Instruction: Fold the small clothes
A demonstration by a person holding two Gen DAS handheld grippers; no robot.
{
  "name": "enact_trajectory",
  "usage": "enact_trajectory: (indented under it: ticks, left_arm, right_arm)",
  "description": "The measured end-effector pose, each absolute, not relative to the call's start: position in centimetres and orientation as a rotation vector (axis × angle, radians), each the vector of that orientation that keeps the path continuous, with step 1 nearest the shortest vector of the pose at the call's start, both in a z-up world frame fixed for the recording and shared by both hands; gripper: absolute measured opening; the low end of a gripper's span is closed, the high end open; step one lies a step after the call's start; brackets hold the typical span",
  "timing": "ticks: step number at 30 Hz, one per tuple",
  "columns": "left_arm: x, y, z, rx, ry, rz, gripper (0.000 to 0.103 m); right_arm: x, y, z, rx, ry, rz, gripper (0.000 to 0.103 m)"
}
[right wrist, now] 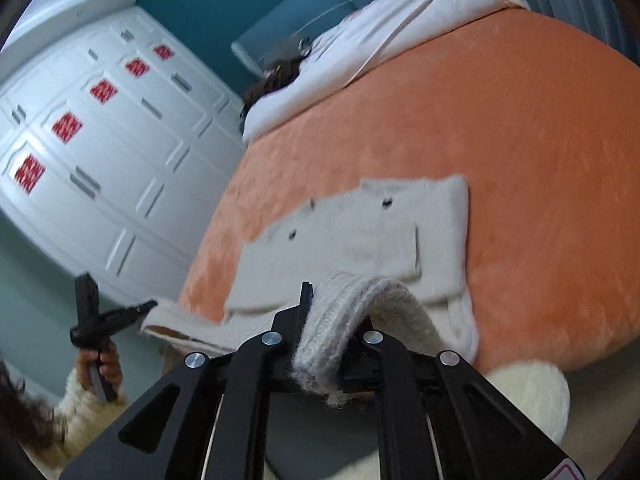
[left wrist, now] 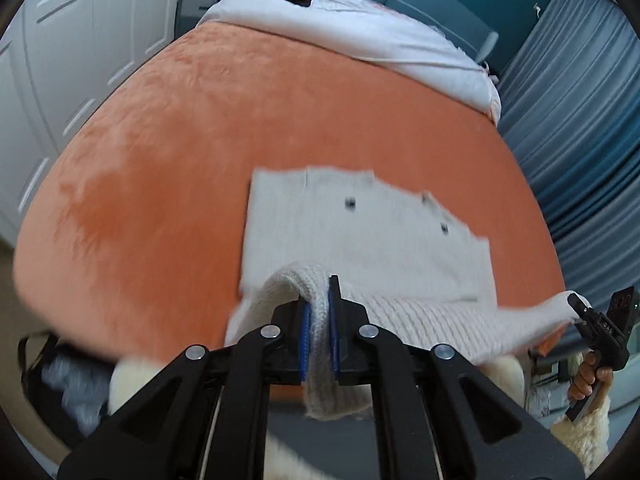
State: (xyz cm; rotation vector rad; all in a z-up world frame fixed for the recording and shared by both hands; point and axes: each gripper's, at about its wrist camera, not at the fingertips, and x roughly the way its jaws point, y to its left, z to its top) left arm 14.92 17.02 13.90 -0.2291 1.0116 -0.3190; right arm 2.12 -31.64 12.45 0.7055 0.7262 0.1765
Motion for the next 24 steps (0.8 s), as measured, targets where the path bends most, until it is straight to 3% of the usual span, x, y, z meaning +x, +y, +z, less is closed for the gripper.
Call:
enact_trajectory:
  ticks: [2,3,7,8,9,10,11,18,19,21,22,23,24]
  left_arm:
    - [19.3,15.3,11.2,-0.209,1.000,-0.307,0.010]
    - [21.0,14.8,9.6,-0.218,0.991,-0.297,0.013]
    - [23.6,14.6,4.9,-0.217,0.982,-0.207,0.032]
    - [23.5,14.7,4.7,-0.219,0.971,-0.239,0.040]
    - [23.4,14.8,4.7,-0.202,0.953,-0.253,0.062]
    - [23.1,14.7,4.9,-0.161,0.924,-0.236,0.082]
    - [22.8,14.5,4.8,-0.128,0.900,-0.225,0.085]
    - [27.9,12.5,1.3,-0.101,1.041,-0.267,0.081]
    - [28.5,12.1,0.6,-0.103,1.075,-0.280,0.067]
    - [29.2,11.3,-0.5,-0.083,1.132,-0.284,0.052]
    - [29.5,10.9,-0.9,-0.055,1.147,-0.277,0.032]
    - [29.7,10.5,-1.2,-0.027,1.159,-0.278,0.021]
    - [29.8,10.4,-1.2,-0.018,1.165,-0.278,0.012]
  right_arm:
    - [6.6,-32.4,9.4,0.699,0.705,0.101,0.014]
    - [8.1,-32.7,7.9,0.709,0.708,0.060,0.021]
    - [10.9,-33.1,4.4,0.705,0.749,-0.083,0.025]
    - [11.0,-33.2,4.7,0.690,0.739,-0.082,0.031]
    - [10.4,-32.9,4.7,0.662,0.732,-0.092,0.047]
    - [10.2,-32.7,5.0,0.620,0.721,-0.105,0.055]
    - [10.2,-32.3,5.1,0.579,0.716,-0.111,0.059]
    - [14.2,-31.7,1.5,0.486,0.875,-0.158,0.062]
    - [15.1,-31.6,0.7,0.482,0.904,-0.162,0.062]
    - [16.1,-31.0,-0.3,0.461,0.937,-0.164,0.062]
    - [16.7,-30.6,-0.8,0.438,0.961,-0.168,0.062]
    - [17.1,-30.3,-0.9,0.422,0.976,-0.164,0.057]
    - [17.3,-29.8,-0.9,0.398,0.989,-0.150,0.037]
